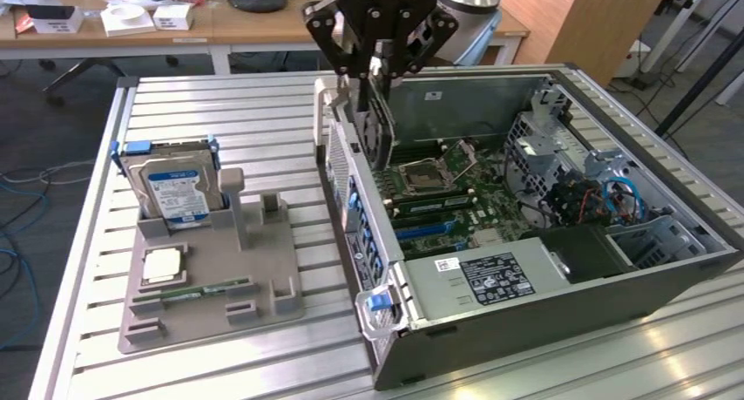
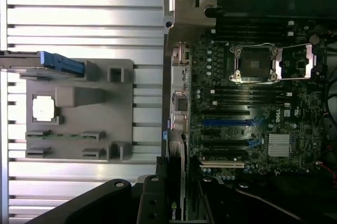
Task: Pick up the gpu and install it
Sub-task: 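Pick up the gpu and move the gpu toward the slot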
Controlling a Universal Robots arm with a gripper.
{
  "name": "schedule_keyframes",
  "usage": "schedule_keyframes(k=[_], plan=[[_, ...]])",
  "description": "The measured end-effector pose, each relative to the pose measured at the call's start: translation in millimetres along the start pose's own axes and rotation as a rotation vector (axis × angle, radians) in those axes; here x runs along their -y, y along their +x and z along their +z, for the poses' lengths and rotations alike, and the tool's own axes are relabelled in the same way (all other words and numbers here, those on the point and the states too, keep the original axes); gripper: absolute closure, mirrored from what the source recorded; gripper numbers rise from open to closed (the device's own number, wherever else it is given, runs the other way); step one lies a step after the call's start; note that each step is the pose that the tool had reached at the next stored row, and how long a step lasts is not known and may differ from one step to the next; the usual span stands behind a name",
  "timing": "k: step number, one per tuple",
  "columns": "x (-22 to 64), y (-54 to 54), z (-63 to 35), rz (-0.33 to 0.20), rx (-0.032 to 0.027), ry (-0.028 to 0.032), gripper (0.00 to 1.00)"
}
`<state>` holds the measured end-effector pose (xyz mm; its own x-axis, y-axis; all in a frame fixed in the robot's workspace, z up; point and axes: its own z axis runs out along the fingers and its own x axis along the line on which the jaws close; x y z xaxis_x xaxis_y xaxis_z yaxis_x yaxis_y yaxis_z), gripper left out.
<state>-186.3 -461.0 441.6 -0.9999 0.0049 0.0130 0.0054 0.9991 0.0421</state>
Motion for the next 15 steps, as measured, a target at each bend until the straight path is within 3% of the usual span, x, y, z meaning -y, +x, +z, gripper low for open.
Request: schedule_keyframes(k=[15], plan=[[-0.7,-61.6,-0.7,0.000,0.0001,-0.0003,0.74]])
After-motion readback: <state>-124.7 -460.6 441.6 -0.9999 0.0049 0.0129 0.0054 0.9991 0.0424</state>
